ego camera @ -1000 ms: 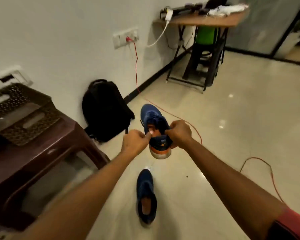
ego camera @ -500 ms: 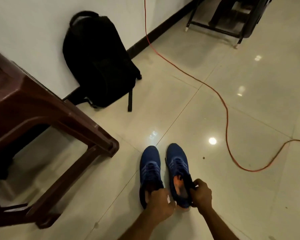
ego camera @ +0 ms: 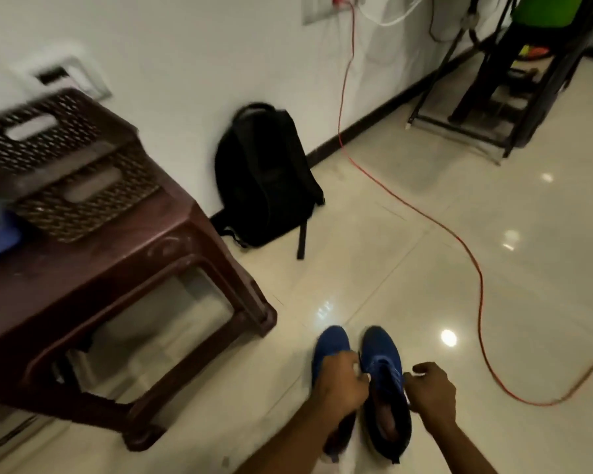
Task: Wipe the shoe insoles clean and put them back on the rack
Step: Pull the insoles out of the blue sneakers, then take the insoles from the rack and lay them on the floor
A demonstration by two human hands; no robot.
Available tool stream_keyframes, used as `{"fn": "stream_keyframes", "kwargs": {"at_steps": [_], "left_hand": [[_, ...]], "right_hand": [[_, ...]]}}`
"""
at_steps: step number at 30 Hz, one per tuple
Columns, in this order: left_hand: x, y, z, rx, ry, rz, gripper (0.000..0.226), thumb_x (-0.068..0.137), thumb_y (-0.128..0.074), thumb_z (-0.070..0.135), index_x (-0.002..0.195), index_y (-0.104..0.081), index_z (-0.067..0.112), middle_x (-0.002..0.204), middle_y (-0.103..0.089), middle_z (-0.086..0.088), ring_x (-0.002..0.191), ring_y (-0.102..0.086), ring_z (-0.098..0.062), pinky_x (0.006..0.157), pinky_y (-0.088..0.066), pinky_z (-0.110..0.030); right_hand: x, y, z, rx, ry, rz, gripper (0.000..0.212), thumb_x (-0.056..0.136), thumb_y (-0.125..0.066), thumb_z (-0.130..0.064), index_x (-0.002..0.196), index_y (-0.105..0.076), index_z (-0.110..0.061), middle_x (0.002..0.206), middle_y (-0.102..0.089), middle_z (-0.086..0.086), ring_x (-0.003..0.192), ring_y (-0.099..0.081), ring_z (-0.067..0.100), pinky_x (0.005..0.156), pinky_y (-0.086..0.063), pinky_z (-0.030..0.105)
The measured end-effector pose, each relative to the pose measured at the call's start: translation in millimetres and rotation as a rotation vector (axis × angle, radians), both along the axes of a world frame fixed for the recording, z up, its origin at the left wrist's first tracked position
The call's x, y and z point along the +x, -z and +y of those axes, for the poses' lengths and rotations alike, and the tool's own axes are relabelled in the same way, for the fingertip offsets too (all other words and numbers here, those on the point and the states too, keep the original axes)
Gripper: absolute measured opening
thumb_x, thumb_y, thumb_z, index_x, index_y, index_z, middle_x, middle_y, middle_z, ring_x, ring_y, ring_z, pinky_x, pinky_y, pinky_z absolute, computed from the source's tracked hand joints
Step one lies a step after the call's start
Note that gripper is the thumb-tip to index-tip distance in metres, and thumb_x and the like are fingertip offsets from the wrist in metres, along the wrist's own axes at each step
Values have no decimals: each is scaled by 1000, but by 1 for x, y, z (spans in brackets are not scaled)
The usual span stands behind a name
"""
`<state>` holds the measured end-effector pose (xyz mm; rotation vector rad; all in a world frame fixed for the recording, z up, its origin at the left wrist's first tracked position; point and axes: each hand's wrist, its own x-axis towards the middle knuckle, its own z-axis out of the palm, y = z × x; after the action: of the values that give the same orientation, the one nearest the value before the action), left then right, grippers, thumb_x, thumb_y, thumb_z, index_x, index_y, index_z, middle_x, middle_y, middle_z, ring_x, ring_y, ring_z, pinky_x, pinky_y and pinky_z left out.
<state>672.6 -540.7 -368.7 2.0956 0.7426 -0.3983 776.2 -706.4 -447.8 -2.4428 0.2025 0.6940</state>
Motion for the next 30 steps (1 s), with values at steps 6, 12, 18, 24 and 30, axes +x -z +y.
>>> {"fn": "stream_keyframes", "kwargs": {"at_steps": [6, 12, 18, 24, 30], "left_hand": [[1, -198, 110, 328, -207, -340, 48, 96, -61, 34, 140, -59, 14, 140, -62, -8, 130, -57, -26, 107, -41, -28], [-168, -412, 215, 670, -442, -539, 34, 93, -63, 26, 123, -70, 11, 125, -72, -11, 119, -64, -29, 102, -46, -31], [-405, -513, 282, 890, -795, -570, 43, 95, -62, 29, 133, -65, 10, 134, -68, -7, 121, -63, -25, 105, -46, -31], [-567, -541, 287, 972, -1004, -534, 43, 98, -62, 29, 136, -63, 8, 135, -67, -8, 121, -63, -24, 102, -45, -27], [-647, -490, 286, 861, -1123, -456, 42, 97, -63, 28, 133, -65, 7, 134, -67, -10, 121, -63, -25, 102, -46, -28]], "right_hand": [[43, -228, 135, 428, -155, -446, 24, 79, -64, -33, 102, -68, -24, 93, -72, -3, 82, -70, 21, 75, -61, 47], [-95, -454, 290, 786, -509, -627, 19, 80, -64, -32, 97, -71, -25, 90, -74, -7, 79, -72, 15, 75, -62, 43], [-305, -571, 392, 1064, -837, -627, 14, 82, -65, -25, 96, -70, -27, 88, -71, -10, 78, -71, 14, 72, -62, 43], [-446, -611, 441, 1142, -1039, -578, 17, 83, -66, -20, 99, -70, -23, 90, -71, -7, 82, -71, 16, 75, -62, 43], [-529, -561, 461, 1066, -1176, -474, 19, 80, -64, -22, 98, -70, -25, 90, -71, -7, 82, -71, 16, 73, -63, 42]]}}
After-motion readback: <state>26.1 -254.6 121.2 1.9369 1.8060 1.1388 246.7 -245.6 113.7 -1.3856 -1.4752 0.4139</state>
